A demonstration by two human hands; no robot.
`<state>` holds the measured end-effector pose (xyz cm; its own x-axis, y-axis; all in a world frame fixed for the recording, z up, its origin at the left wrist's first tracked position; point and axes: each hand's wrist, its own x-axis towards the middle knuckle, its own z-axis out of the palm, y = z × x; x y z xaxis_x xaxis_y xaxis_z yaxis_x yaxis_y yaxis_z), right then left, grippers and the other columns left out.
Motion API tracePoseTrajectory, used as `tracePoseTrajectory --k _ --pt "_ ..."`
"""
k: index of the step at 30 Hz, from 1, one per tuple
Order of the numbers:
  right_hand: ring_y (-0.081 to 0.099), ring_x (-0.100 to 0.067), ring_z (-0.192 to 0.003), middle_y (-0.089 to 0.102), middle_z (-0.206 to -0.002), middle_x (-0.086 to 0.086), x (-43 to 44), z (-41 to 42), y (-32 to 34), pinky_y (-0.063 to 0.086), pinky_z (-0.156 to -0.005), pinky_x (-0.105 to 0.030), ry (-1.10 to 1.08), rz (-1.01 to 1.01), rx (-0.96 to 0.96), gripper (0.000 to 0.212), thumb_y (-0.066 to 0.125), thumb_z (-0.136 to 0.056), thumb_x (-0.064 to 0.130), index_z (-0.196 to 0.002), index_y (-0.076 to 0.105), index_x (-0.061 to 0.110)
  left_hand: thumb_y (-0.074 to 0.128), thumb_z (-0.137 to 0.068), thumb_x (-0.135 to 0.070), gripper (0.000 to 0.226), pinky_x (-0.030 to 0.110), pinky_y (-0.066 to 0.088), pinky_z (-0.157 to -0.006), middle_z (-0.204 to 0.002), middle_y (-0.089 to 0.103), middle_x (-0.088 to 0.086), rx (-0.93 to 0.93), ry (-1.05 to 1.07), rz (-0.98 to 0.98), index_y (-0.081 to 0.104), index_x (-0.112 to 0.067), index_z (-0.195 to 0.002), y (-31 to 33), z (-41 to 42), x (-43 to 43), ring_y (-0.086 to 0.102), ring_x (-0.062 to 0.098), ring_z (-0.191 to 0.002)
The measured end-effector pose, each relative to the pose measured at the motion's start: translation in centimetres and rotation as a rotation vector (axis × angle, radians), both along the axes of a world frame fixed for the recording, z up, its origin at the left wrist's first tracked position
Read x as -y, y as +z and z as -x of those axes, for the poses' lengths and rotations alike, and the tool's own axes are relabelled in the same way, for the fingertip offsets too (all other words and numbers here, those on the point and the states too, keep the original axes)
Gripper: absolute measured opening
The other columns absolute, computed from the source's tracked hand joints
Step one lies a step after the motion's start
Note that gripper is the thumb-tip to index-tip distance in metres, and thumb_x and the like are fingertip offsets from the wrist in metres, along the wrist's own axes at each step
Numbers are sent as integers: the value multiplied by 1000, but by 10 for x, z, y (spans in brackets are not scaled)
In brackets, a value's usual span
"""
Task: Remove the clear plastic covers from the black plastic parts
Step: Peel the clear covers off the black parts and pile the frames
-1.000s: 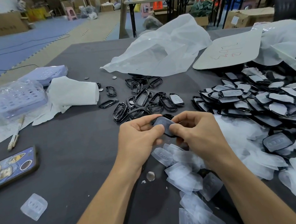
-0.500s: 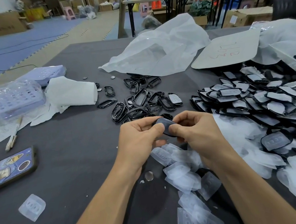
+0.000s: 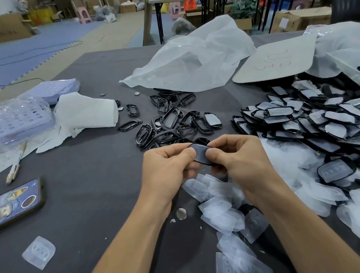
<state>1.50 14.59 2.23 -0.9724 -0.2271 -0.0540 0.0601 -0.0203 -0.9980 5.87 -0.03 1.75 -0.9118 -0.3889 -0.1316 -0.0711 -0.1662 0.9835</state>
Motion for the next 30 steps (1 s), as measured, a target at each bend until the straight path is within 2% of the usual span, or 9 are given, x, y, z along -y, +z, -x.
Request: tracePoseTrajectory --k 6,9,12,15,18,21,24,28,30 --pt "51 -17 -41 62 -54 -8 2 -1 -2 41 -41 -25 -7 -1 0 35 72 -87 -8 -62 75 15 72 -90 2 13 24 58 -52 -66 76 12 11 74 105 78 -9 -89 -1 1 -3 72 17 -54" --pt "52 -18 -42 64 -56 -8 0 0 -3 43 -43 -27 -37 -13 -24 31 72 -87 -7 -66 76 15 74 -90 -8 15 29 61 -58 -67 77 4 -14 66 242 80 -21 -89 -2 -1 -4 74 17 -58" --pt "54 -19 -46 66 -59 -10 -2 1 -1 45 -47 -30 -31 -62 -69 26 74 -85 -7 -70 78 14 80 -85 -22 12 20 56 -52 -66 76 -8 -36 42 403 82 -34 -84 -1 -5 -3 72 10 -54" --pt "55 -20 -50 69 -63 -15 -4 0 0 47 -51 -32 -3 -115 -111 24 73 -83 -6 -72 79 14 84 -83 -21 12 16 46 -45 -58 73 -7 -44 45 416 83 -32 -78 -1 -3 -2 63 7 -42" --pt "59 -13 -52 71 -62 -4 -3 -3 -1 48 -54 -32 7 -189 -198 21 73 -82 5 -71 79 21 83 -82 -16 20 21 46 -47 -58 73 -1 -38 52 411 82 -34 -73 -3 -1 -2 60 12 -41" --pt "60 -5 -53 71 -61 5 1 -4 -4 48 -54 -24 -13 -252 -283 19 77 -83 13 -69 78 25 82 -80 -14 25 20 45 -46 -57 72 -3 -70 83 419 82 -37 -71 -3 -1 -3 60 11 -40" --pt "57 -3 -49 68 -57 8 3 -3 -4 44 -50 -18 -19 -258 -310 22 76 -85 8 -69 77 23 81 -79 -14 28 15 45 -44 -56 71 -9 -111 108 437 81 -41 -72 -3 -3 -5 61 6 -40" --pt "54 -14 -45 64 -56 -5 -1 -1 -1 44 -44 -25 15 -151 -258 24 69 -92 0 -75 78 14 80 -79 -15 25 22 48 -47 -54 70 -3 -135 111 382 81 -40 -71 -5 -1 -4 60 10 -41" --pt "54 -16 -45 63 -58 -9 -1 0 -1 45 -43 -23 19 -45 -184 22 64 -95 -3 -82 78 8 78 -77 -20 20 24 49 -49 -52 69 0 -143 107 359 81 -39 -71 -6 1 -4 59 11 -41"
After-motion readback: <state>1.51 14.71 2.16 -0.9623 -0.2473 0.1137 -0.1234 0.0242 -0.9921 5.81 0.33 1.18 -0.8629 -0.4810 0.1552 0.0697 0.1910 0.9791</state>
